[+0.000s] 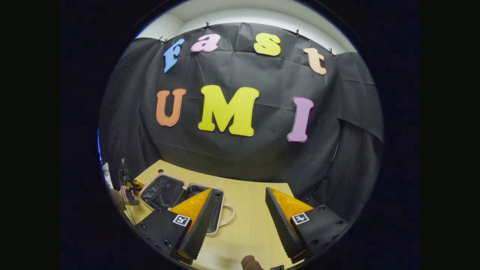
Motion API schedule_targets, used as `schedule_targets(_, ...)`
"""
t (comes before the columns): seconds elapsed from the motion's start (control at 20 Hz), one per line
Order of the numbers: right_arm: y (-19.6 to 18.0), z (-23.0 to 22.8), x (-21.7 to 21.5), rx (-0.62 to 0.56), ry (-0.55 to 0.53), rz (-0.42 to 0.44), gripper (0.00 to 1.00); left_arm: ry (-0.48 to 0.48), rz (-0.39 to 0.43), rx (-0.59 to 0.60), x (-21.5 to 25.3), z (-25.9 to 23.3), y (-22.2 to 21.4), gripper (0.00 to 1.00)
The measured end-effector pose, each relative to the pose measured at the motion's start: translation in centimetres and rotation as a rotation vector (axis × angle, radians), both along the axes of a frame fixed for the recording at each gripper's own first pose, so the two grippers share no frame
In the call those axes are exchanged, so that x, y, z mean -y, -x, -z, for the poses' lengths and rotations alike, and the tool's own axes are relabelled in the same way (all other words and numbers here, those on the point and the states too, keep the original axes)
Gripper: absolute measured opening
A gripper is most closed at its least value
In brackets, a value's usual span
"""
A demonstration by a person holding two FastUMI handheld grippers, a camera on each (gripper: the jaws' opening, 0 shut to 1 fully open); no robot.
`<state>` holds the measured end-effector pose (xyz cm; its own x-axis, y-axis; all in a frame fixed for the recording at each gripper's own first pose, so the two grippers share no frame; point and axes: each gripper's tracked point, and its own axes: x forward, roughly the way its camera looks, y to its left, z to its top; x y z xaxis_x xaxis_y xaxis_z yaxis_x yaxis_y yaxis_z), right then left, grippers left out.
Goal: First open the suitcase, pack the skin care products into it, and then close the suitcase.
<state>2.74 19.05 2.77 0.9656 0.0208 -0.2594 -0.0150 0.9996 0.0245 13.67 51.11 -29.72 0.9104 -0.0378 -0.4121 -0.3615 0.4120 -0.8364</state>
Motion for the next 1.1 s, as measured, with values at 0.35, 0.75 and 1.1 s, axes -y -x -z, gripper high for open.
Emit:
schedule_targets(0.35, 1.8, -0.4, 1.2, 0.024, -0.047, 0.026, 0.79, -0.110, 0.061, -0.016, 0.2, -0.9, 0.1, 0.05)
schedule_targets(0.75, 3.6, -0.8, 4.6, 0.056, -0.090, 0.035, 0.79, -0.531, 0.074, 0.103, 1.8, -12.8, -0.1, 0.03)
schedule_targets(1.1, 4.6, -0.8, 6.4, 0.070, -0.138, 0.018, 0.79, -0.734, 0.151, 0.234, 8.4, -22.0, 0.6, 0.03)
